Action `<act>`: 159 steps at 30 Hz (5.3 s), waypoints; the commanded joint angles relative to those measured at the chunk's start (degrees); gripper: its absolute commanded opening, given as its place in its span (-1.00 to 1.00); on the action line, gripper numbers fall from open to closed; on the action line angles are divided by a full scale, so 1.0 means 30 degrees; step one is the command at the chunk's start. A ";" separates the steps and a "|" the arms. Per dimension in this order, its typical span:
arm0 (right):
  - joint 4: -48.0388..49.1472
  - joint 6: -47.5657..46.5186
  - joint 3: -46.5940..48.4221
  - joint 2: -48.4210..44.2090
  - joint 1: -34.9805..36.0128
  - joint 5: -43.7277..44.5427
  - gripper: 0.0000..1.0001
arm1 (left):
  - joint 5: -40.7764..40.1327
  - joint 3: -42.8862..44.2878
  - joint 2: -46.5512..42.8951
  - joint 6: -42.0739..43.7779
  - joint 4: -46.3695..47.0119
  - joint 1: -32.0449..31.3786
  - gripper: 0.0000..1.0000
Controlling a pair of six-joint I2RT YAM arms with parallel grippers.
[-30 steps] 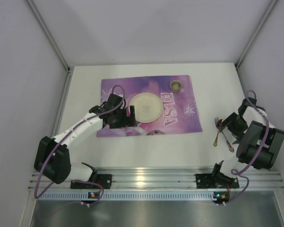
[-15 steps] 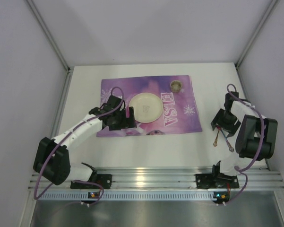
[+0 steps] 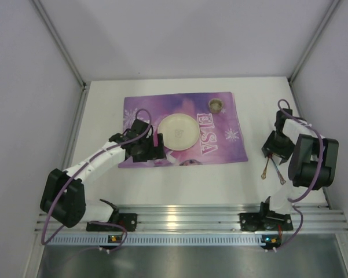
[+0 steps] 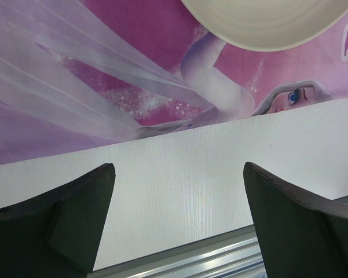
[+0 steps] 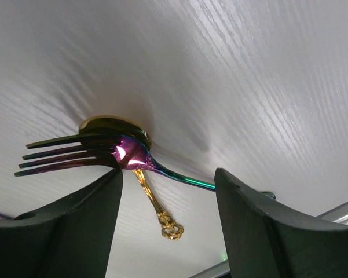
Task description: Set the dinner table for one person
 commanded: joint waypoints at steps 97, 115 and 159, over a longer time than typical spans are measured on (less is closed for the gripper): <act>0.2215 -0.1235 0.3231 0.2826 0.3425 -0.0837 -1.00 | -0.1719 0.2596 0.0132 -0.0275 -0.1212 -0.1065 0.95; -0.3116 0.1867 0.5189 -0.6759 0.5210 -0.5757 -1.00 | 0.9616 0.5556 0.3996 -0.1620 0.9886 -0.4082 0.82; -0.4488 0.2345 0.9310 -0.6093 0.6414 -0.9894 0.99 | 1.2550 0.6503 0.9542 -0.7453 1.7744 -0.4555 -1.00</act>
